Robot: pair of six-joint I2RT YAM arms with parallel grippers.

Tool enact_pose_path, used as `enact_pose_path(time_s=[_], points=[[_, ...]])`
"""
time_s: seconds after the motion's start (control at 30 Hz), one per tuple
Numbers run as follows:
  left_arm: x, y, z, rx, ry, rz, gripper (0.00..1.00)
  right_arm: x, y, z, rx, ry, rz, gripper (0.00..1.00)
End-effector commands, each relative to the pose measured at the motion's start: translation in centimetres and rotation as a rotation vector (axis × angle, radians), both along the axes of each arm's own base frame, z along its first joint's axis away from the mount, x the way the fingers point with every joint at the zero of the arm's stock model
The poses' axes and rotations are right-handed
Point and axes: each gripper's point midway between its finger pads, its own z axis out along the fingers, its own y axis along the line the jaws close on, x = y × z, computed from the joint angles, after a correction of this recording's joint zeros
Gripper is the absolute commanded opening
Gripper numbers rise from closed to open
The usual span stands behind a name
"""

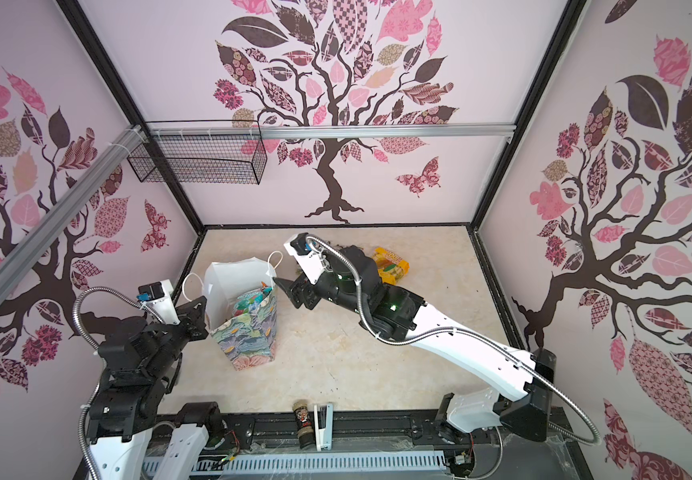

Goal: Place the snacks into the paper bag
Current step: 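Move the right gripper over the yellow candy bag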

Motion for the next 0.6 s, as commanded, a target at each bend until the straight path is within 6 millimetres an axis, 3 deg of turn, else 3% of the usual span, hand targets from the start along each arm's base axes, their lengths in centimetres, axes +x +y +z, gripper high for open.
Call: enact_pose_path(time_s=[0.0,0.23,0.33,0.4,0.57], points=[[0.3,0.0,-0.7,-0.004,0.013,0.000,0.00,0.7,-2.5,0.8,0.059,-0.003,-0.105,1.00],[0.3,0.0,-0.8,-0.002,0.014,-0.004,0.00,7.5,-6.8,-4.6,-0.045,0.201,-0.346,1.00],[0.4,-0.1,-0.9,-0.002,0.025,-0.010,0.00,9.8,-7.3,-7.0,-0.156,0.187,-0.423,1.00],[0.4,-0.2,-0.8,-0.003,0.024,-0.012,0.00,11.1,-7.1,-8.0,-0.229,0.179,-0.447,1.00],[0.5,0.0,-0.6,0.005,0.016,-0.006,0.00,14.2,-7.0,-8.1,-0.306,0.069,-0.531,1.00]])
